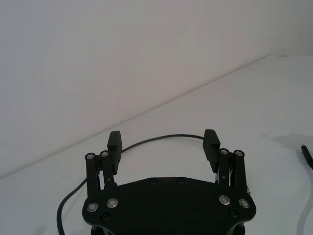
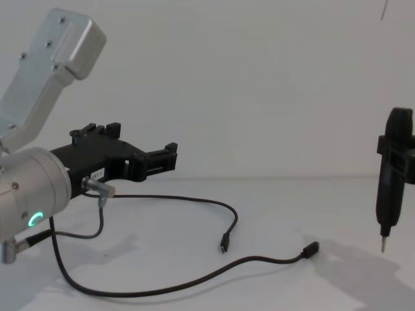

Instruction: Pick up the data cable with the one hand.

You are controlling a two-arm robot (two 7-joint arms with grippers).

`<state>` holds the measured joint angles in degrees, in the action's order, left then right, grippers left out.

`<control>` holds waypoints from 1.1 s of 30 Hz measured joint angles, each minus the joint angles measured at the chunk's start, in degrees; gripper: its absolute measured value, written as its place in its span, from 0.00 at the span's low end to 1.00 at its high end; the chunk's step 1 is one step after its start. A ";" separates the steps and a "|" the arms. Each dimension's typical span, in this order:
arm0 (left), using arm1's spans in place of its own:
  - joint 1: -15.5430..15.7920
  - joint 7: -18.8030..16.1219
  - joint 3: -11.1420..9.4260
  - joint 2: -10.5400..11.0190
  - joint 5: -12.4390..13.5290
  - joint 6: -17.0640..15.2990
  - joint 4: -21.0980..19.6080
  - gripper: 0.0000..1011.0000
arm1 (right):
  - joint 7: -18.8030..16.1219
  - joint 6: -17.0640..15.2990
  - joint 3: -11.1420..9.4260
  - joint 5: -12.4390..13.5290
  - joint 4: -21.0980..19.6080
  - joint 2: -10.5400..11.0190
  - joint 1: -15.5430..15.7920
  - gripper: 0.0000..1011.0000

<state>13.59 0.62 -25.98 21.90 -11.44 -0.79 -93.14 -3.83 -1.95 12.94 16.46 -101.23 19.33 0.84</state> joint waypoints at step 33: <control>0.00 0.01 -0.04 0.00 -0.05 -0.01 -0.04 0.99 | 0.00 0.00 0.00 0.00 0.00 0.00 0.00 0.28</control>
<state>13.59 0.63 -26.02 21.89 -11.49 -0.80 -93.18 -3.83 -1.95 12.94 16.46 -101.23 19.33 0.84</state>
